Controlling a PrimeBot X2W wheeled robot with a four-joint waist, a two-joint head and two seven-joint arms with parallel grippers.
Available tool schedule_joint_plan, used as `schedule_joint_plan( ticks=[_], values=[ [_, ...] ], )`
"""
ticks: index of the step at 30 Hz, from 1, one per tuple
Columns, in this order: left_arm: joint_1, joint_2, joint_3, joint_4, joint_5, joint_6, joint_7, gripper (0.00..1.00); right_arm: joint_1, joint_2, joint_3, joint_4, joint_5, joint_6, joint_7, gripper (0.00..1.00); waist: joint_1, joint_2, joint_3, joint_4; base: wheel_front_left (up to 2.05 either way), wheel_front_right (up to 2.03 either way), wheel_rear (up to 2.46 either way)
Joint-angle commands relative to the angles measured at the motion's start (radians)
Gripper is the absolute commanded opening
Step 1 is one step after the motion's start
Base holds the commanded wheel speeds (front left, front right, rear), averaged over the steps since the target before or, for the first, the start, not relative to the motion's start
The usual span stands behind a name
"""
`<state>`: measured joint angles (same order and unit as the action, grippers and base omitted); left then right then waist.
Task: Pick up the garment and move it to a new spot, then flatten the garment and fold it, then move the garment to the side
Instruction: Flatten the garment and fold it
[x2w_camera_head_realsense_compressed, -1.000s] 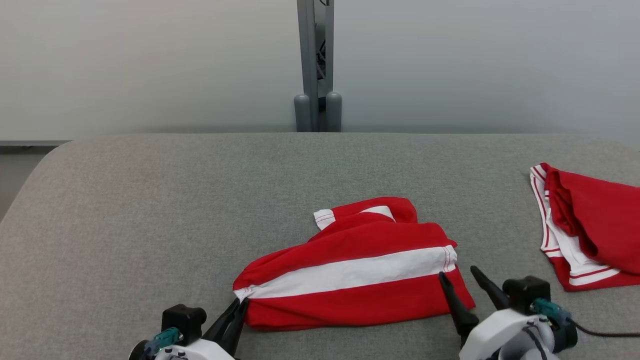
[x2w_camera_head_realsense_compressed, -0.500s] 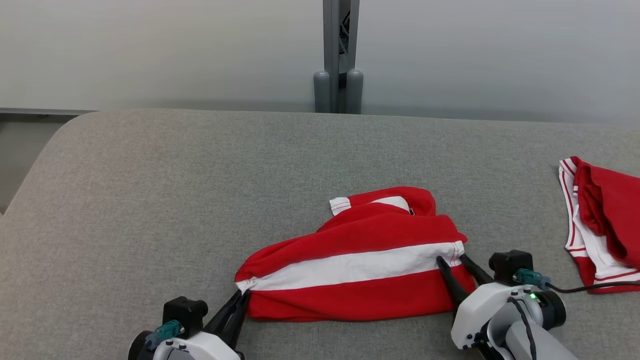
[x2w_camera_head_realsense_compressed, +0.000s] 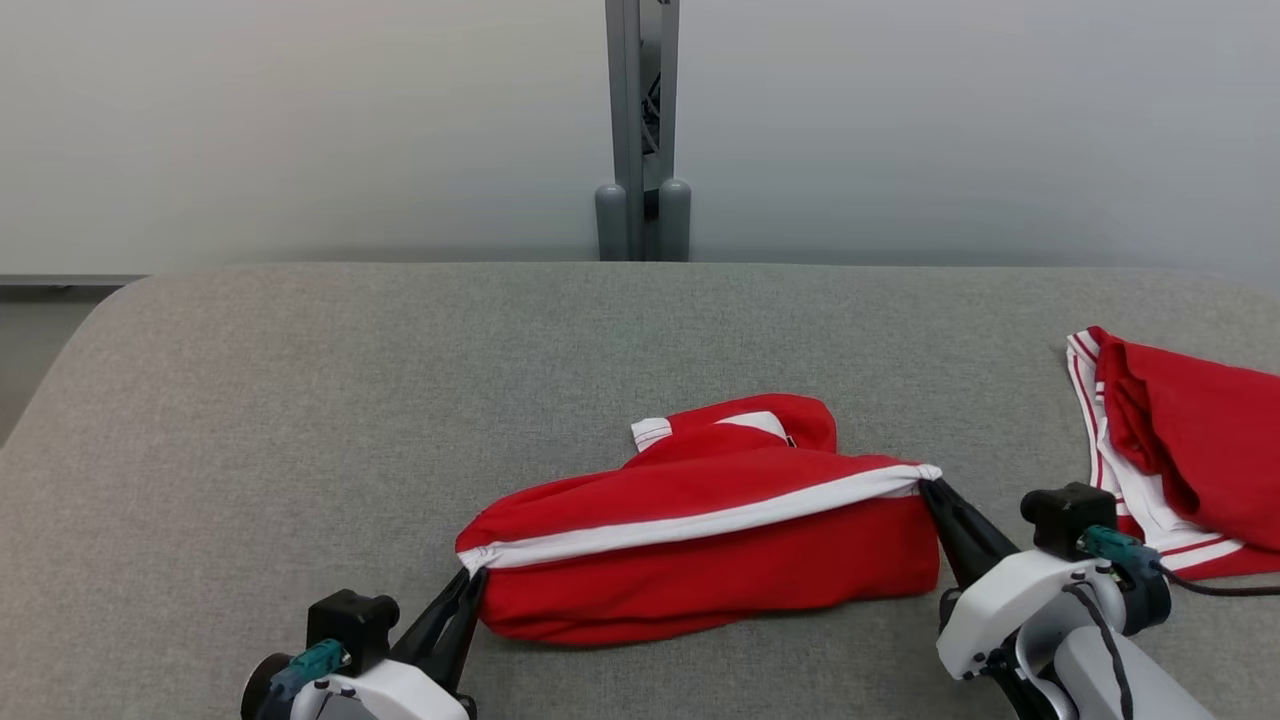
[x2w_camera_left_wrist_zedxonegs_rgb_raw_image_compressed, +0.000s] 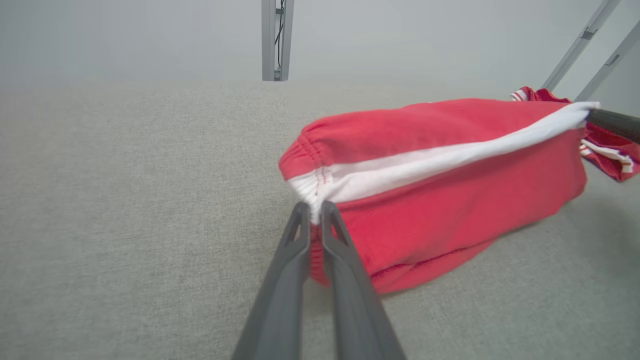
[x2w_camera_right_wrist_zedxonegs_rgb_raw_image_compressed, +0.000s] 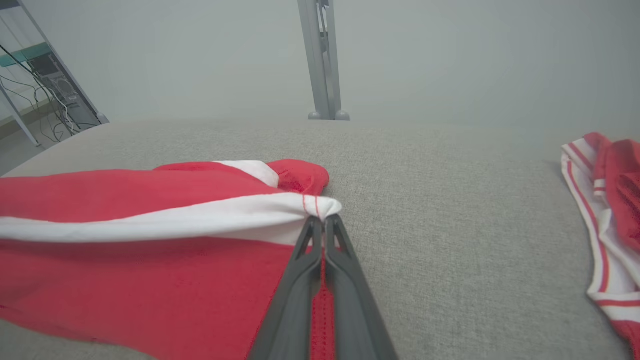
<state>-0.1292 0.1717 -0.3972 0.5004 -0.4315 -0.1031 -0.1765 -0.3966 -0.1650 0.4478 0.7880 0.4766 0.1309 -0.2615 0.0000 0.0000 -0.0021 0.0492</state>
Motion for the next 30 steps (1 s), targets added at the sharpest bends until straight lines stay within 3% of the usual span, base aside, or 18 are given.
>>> schedule_joint_plan(
  ticks=[1,9,20,30],
  values=[
    [0.004,0.007,0.007,-0.010,-0.005,0.005,-0.006,0.00,0.014,-0.012,-0.011,-0.027,-0.002,0.000,-0.005,0.00,0.0000,0.0000,-0.011,-0.008,0.00,0.00,0.00],
    [-0.057,0.040,-0.005,-0.136,-0.043,-0.016,0.043,0.00,0.057,-0.079,-0.106,-0.262,-0.024,-0.001,-0.005,0.00,0.0000,0.0000,-0.059,-0.021,0.00,0.00,0.00],
    [-0.328,0.168,-0.071,-0.416,-0.180,-0.029,0.273,0.00,-0.065,-0.215,-0.178,-0.543,-0.061,0.000,0.055,0.00,0.0000,0.0000,-0.130,-0.041,0.00,0.00,0.00],
    [-0.538,0.271,-0.112,-0.502,-0.350,-0.027,0.417,0.00,-0.197,-0.272,-0.217,-0.641,-0.097,0.000,0.156,0.00,0.0000,0.0000,-0.143,-0.061,0.00,0.00,0.00]
  ],
)
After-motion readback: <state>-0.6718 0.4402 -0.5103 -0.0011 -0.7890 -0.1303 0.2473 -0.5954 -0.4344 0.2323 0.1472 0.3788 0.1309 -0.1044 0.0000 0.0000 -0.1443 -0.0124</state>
